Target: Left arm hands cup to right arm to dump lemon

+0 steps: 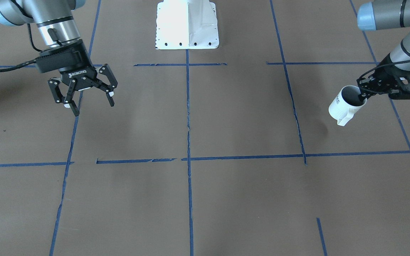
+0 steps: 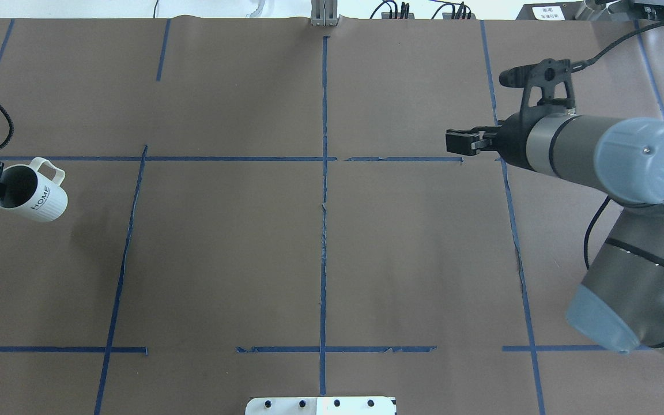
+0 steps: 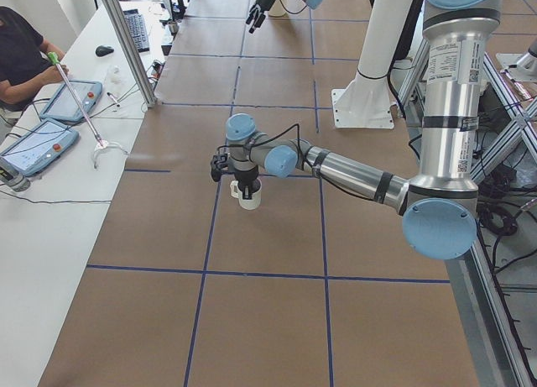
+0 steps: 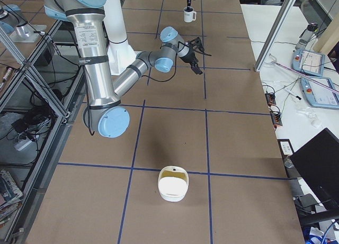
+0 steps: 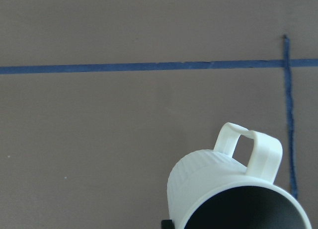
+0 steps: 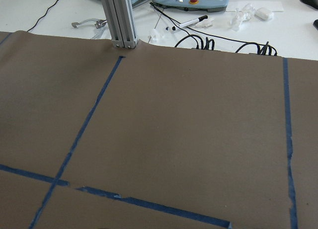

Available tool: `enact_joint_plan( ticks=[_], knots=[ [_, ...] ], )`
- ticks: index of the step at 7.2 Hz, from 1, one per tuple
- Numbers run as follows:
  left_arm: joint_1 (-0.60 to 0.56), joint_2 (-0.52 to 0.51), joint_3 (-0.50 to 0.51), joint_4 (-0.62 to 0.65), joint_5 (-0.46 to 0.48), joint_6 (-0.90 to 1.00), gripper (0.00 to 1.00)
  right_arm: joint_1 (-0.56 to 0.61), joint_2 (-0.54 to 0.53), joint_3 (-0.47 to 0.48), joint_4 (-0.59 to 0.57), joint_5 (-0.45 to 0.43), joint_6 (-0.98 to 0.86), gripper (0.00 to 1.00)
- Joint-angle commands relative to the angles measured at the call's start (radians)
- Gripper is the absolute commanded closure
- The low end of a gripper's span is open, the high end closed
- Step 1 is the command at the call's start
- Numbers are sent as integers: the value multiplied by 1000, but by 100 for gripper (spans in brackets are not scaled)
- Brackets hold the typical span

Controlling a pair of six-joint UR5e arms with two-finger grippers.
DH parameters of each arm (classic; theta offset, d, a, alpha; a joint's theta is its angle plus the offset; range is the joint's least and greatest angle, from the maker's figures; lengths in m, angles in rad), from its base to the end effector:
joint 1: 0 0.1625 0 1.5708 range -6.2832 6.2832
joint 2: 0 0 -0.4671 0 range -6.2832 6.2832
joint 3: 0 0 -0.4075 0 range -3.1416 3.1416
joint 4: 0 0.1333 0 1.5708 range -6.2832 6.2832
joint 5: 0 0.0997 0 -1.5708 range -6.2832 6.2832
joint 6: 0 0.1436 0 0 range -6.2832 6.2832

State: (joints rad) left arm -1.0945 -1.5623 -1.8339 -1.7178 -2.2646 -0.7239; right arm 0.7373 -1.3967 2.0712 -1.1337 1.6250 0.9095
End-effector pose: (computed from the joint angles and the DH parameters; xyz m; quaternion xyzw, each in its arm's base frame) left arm 0.2040 -0.4859 0.5896 -0.0333 0.3809 -0.0465 0.9229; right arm -0.3390 -0.4774 0.3422 0.3219 -0.4185 0.0180 0.8491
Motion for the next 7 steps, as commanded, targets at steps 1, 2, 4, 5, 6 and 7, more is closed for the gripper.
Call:
enact_joint_plan(
  ticks=[1, 2, 4, 5, 6, 7],
  knots=[
    [-5, 24, 34, -3, -108, -104, 100, 43, -63, 41, 0, 70, -14, 0],
    [-5, 27, 44, -3, -110, -107, 100, 66, -85, 56, 0, 100, -14, 0],
    [-5, 54, 65, -57, -104, -101, 96, 154, -87, 53, -11, 238, -15, 0],
    [-4, 57, 105, -107, -104, -100, 92, 166, -96, 53, -11, 254, -27, 0],
    [-4, 56, 132, -156, -107, -104, 86, 174, -100, 55, -12, 256, -41, 0],
    [-4, 57, 137, -178, -107, -92, 18, 189, -102, 55, -12, 278, -41, 0]
  ],
)
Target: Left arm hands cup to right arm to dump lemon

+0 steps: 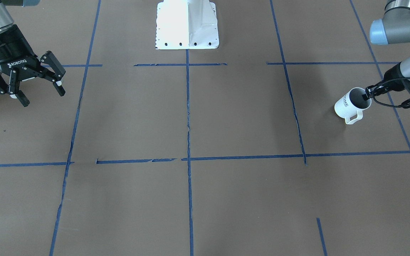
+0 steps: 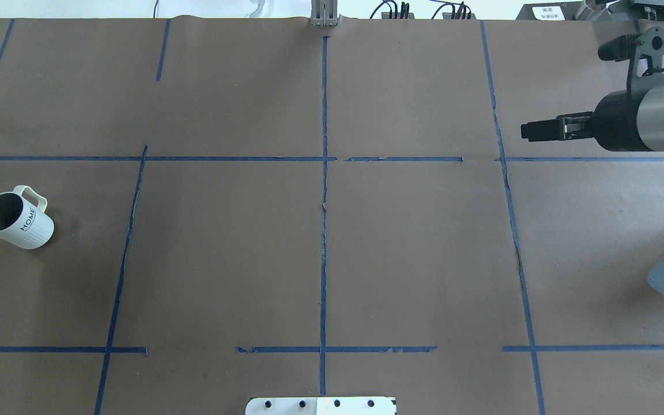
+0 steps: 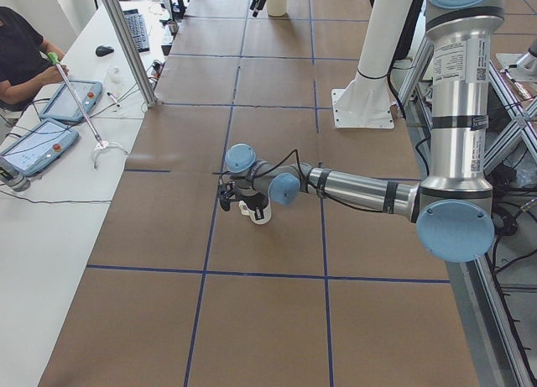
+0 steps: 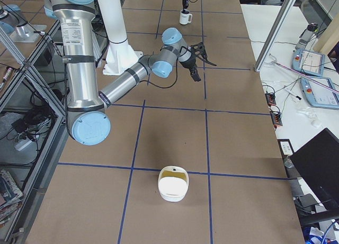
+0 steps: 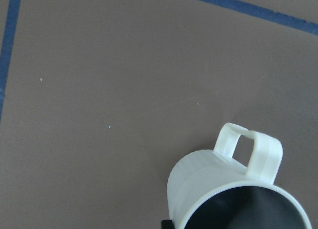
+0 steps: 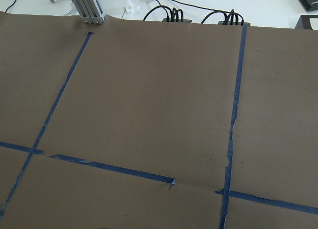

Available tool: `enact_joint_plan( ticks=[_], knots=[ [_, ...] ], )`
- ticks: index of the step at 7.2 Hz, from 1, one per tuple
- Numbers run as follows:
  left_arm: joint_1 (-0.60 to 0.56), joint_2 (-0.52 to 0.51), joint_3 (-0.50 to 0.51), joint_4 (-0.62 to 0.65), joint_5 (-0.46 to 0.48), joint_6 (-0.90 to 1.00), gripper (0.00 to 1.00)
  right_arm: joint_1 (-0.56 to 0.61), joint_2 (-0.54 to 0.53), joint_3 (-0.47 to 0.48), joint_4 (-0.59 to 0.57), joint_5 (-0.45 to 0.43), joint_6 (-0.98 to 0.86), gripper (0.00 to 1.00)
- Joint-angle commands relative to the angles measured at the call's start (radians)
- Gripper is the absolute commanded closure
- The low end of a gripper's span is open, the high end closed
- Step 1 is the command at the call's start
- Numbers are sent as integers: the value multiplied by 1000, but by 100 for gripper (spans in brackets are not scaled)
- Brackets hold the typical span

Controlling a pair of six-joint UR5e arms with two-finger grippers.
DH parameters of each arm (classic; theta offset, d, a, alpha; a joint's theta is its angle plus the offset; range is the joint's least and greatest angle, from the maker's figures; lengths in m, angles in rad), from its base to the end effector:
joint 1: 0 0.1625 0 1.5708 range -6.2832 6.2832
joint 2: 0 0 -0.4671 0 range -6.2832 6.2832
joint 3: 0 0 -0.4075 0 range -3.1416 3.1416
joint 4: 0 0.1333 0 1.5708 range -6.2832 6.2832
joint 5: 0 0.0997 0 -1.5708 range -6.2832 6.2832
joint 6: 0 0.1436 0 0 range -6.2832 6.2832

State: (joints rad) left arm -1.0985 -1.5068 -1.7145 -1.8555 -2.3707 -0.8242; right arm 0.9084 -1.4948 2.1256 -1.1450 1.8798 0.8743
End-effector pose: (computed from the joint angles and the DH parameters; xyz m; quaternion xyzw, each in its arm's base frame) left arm 0.2028 -0.4636 0.6542 -0.0982 0.4060 -0.0891 0.9042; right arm -0.2569 -0.4752 0.3684 0.2658 -0.4417 0.0131 0.8568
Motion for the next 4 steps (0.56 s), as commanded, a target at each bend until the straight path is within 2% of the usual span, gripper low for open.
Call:
enact_joint_plan(
  ticks=[1, 2, 3, 4],
  knots=[
    [-1, 5, -5, -60, -2, 7, 0, 38, -10, -4, -2, 51, -17, 0],
    [-21, 5, -26, -63, -2, 8, 0, 70, -45, -3, -2, 85, -62, 0],
    [-117, -7, -48, -62, -4, 39, 0, 119, -82, -7, -4, 132, -139, 0],
    [-150, -9, -62, -54, -1, 177, 0, 177, -111, -28, -8, 181, -208, 0]
  ],
)
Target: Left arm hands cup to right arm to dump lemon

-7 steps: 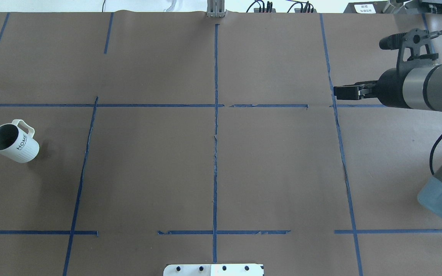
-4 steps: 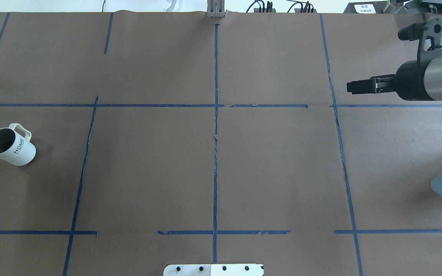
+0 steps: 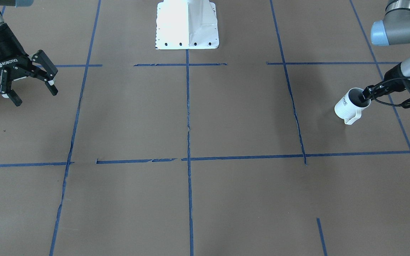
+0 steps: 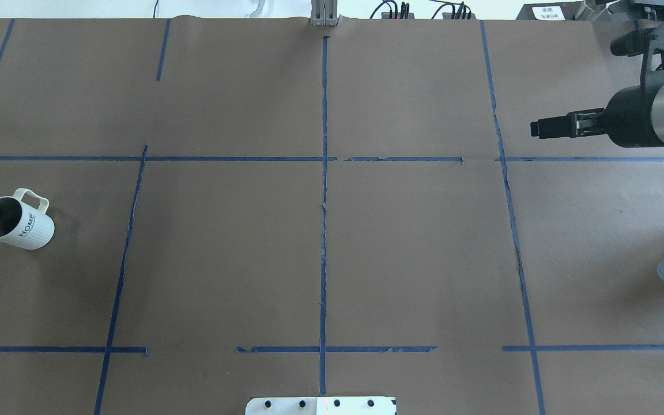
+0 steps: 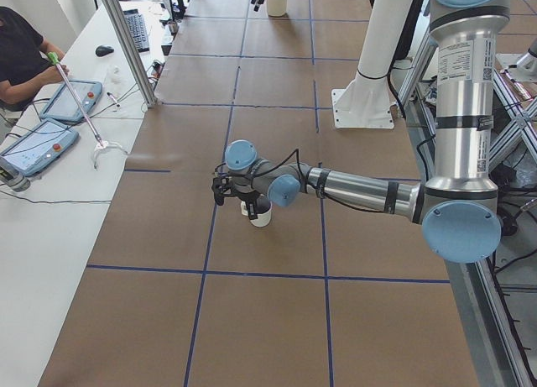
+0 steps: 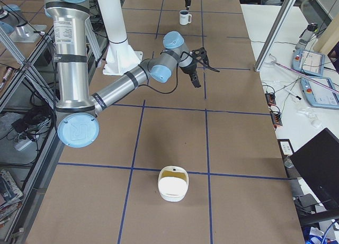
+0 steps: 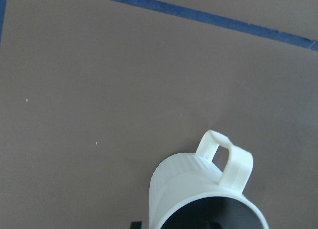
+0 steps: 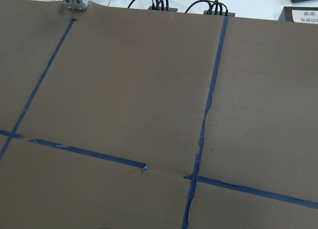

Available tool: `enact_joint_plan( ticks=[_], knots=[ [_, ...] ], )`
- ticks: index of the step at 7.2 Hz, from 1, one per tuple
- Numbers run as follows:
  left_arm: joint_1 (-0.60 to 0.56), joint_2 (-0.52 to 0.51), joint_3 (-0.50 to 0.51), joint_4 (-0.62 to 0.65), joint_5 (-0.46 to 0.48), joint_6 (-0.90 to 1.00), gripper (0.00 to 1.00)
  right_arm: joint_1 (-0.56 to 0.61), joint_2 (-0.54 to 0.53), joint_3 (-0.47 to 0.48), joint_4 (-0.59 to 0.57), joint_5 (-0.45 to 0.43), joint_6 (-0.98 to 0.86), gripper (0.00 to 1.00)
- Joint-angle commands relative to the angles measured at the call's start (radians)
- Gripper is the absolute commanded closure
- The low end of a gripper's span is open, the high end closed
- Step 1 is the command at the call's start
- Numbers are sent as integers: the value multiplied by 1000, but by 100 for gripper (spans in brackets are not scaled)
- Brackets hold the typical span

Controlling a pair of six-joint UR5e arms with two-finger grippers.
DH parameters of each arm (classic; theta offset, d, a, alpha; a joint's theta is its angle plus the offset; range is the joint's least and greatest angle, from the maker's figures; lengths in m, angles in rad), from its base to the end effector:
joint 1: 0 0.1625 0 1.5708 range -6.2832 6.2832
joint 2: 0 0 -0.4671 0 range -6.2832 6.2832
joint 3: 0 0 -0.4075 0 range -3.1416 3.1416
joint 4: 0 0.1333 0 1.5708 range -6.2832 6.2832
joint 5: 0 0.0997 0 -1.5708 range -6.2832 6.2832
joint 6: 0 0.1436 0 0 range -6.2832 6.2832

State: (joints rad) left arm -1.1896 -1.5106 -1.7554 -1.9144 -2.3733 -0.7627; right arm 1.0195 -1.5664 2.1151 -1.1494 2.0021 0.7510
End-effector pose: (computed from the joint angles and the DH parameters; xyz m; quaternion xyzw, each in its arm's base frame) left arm 0.1619 -0.4848 0.6223 -0.0262 0.4350 -0.0809 0.8964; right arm -0.2067 -0.4760 0.4085 0.2475 -0.4266 -0.0131 0.8698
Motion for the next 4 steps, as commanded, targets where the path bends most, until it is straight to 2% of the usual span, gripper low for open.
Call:
enact_joint_plan(
  ticks=[1, 2, 3, 4],
  knots=[
    [-136, 0, -19, 8, 2, 279, 0, 139, -58, -35, -56, 122, -147, 0],
    [-189, 1, -3, 26, 2, 428, 0, 231, -67, -40, -138, 204, -276, 0],
    [-243, 0, -7, 90, 2, 544, 0, 281, -95, -41, -211, 245, -373, 0],
    [-310, -8, -21, 203, -1, 665, 0, 312, -137, -44, -286, 248, -474, 0]
  ],
)
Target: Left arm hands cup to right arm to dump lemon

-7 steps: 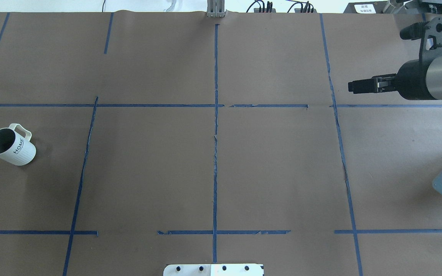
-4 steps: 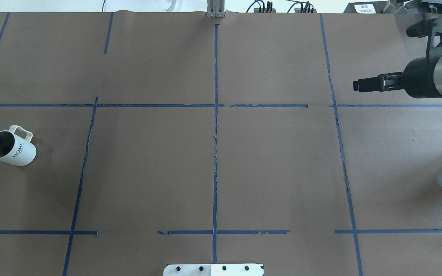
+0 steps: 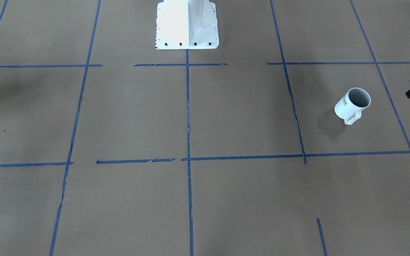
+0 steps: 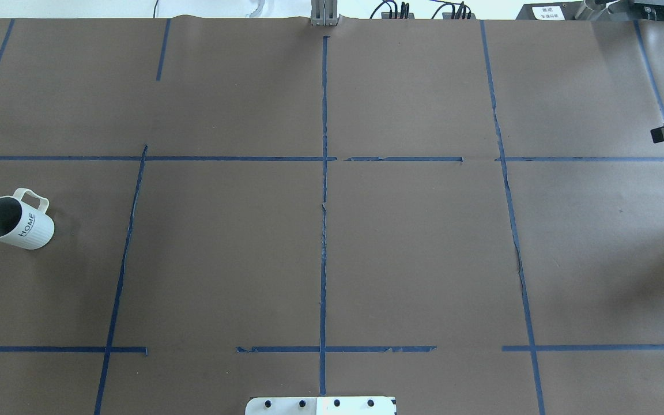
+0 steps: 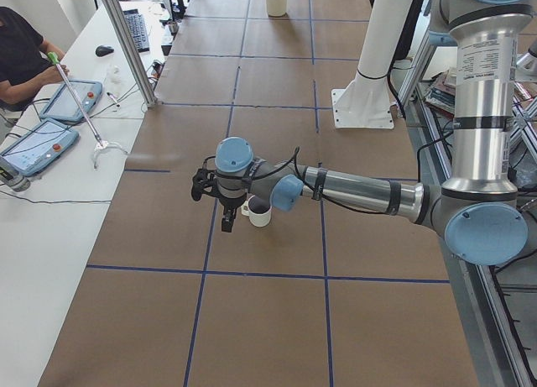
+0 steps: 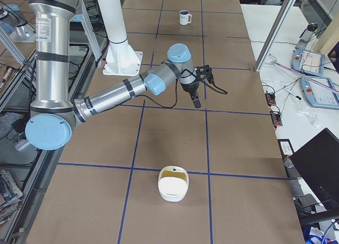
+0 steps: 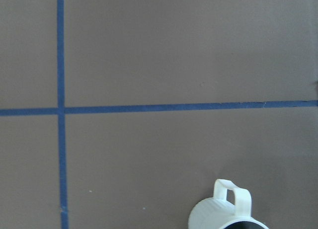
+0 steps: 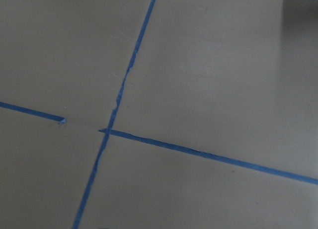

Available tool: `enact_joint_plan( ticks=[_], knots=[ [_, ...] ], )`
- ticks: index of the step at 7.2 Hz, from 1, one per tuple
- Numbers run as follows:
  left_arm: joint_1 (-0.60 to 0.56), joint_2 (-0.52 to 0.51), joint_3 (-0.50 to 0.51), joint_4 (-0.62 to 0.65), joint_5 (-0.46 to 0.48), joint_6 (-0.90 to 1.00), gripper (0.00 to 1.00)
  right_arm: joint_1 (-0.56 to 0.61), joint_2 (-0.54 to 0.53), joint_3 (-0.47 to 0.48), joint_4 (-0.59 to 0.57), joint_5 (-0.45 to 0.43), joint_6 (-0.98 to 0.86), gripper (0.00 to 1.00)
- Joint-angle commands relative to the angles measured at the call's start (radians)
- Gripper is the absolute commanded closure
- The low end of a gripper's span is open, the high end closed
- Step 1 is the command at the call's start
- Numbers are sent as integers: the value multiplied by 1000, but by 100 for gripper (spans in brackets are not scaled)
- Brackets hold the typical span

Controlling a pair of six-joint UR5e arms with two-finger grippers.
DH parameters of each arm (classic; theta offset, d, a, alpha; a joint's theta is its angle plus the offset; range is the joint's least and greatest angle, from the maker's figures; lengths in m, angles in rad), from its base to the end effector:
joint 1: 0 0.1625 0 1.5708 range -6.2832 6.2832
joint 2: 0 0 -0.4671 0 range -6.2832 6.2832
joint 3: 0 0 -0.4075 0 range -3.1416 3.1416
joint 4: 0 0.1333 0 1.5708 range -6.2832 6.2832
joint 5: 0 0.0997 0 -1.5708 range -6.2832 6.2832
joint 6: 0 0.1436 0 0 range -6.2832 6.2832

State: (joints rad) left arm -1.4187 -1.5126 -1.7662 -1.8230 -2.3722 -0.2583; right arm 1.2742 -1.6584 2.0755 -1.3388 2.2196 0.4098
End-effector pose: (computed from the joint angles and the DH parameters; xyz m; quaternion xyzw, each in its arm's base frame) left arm 0.0470 -0.5054 0.6276 0.0964 0.4110 0.0274 0.9061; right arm -0.0959 -0.4729 0.4936 0.1791 -0.3880 -0.0507 0.9027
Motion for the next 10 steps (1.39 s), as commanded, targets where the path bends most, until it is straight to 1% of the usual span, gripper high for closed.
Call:
enact_joint_plan(
  ticks=[1, 2, 3, 4, 5, 6, 7, 8, 10],
  knots=[
    [-104, -21, -3, 227, 1, 295, 0, 95, -88, -12, -153, 31, -223, 0],
    [-120, -41, -13, 337, -2, 338, 0, 111, -154, -12, -161, 31, -226, 0],
    [-124, -50, -13, 400, -2, 361, 0, 129, -222, -21, -154, 31, -226, 0],
    [-144, -52, -1, 462, -1, 413, 0, 132, -239, -47, -154, 32, -224, 0],
    [-169, -52, 1, 490, -1, 457, 0, 145, -244, -51, -157, 61, -224, 0],
    [-169, -38, -1, 496, -1, 455, 0, 178, -263, -51, -161, 166, -224, 0],
    [-169, -31, 2, 495, -2, 426, 0, 183, -273, -40, -161, 184, -218, 0],
    [-167, -31, 2, 482, -1, 348, 0, 183, -277, -40, -163, 189, -218, 0],
    [-167, -32, -18, 481, 2, 320, 0, 182, -262, -43, -189, 193, -217, 0]
  ],
)
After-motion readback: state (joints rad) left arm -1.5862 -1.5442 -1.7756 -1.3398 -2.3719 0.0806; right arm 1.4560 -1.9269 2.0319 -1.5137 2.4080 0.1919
